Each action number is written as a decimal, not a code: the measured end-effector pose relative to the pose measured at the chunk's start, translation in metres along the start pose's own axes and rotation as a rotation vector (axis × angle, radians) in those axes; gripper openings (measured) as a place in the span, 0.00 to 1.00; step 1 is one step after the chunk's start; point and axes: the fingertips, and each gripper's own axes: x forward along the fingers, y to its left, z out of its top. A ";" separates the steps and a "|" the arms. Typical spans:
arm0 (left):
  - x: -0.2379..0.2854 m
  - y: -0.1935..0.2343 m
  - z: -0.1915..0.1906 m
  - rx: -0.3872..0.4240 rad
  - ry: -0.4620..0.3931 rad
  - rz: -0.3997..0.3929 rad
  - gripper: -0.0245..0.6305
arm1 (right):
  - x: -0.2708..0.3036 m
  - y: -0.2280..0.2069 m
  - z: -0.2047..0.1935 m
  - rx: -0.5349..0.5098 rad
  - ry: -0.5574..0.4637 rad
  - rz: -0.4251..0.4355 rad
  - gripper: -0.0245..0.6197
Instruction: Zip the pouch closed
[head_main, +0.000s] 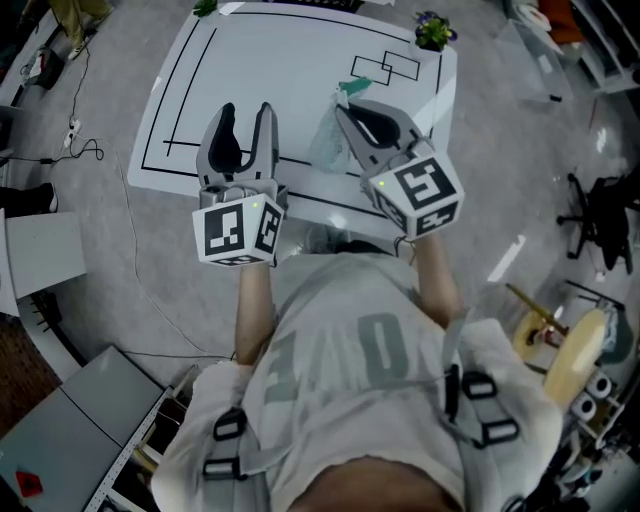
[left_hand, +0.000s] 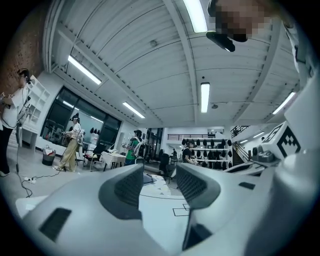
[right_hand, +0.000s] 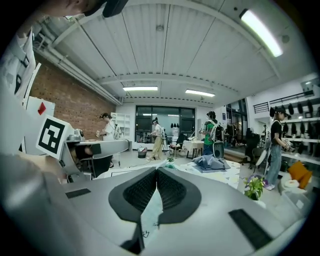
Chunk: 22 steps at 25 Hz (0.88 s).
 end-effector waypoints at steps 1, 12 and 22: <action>0.001 -0.001 0.000 0.000 -0.001 -0.005 0.32 | -0.003 0.001 0.000 -0.012 0.001 0.011 0.06; 0.006 -0.019 0.000 -0.406 -0.072 -0.213 0.33 | -0.017 0.040 0.014 -0.087 -0.065 0.340 0.06; -0.012 -0.073 0.000 -0.989 0.028 -0.797 0.33 | -0.035 0.070 0.023 -0.111 -0.112 0.571 0.06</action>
